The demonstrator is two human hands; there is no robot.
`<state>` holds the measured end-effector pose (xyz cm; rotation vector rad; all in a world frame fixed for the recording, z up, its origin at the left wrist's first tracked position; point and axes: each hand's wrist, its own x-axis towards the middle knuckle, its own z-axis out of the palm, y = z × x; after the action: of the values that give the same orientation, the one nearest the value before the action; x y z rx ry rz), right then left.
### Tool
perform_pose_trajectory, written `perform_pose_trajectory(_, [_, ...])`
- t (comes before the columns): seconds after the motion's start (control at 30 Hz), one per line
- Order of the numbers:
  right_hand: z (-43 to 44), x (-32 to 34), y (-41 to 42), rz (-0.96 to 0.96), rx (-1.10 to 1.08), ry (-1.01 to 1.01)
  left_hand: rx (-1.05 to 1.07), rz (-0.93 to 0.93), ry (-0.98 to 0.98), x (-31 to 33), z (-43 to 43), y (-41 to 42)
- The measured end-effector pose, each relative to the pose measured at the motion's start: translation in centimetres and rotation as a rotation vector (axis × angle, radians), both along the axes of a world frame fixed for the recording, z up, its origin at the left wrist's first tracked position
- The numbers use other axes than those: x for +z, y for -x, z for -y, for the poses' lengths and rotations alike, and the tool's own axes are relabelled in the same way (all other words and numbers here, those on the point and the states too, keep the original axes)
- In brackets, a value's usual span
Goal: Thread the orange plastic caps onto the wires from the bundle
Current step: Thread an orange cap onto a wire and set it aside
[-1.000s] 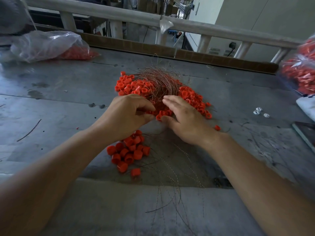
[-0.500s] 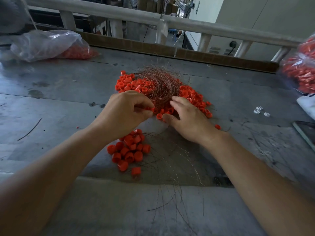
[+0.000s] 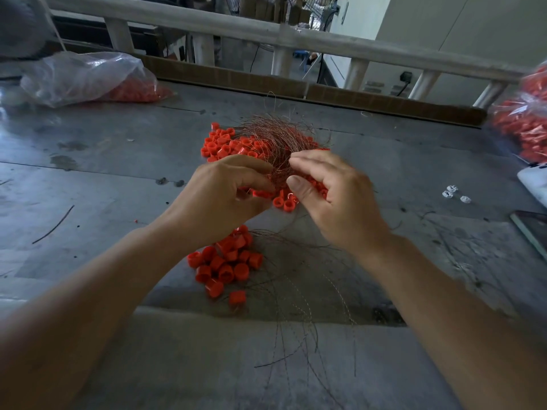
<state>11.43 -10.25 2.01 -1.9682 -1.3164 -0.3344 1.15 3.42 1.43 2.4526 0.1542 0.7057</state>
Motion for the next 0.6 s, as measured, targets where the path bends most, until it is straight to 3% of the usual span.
perform_pose_trajectory(0.17, [0.1,0.3,2.0,-0.129,0.135,-0.01,-0.174,0.04,-0.008,0.2,0.5,0.2])
perform_pose_trajectory(0.3, [0.3,0.4,2.5,-0.118,0.199,-0.046,-0.232,0.099,-0.054,0.0,0.5,0.2])
perform_pose_trajectory(0.47, [0.5,0.5,1.5,-0.282,0.196,-0.158,-0.321,0.111,0.385,0.6,0.7,0.7])
perform_pose_trajectory(0.6, [0.6,0.3,1.2,-0.354,0.219,-0.111,-0.389,0.089,0.508,0.7,0.6,0.9])
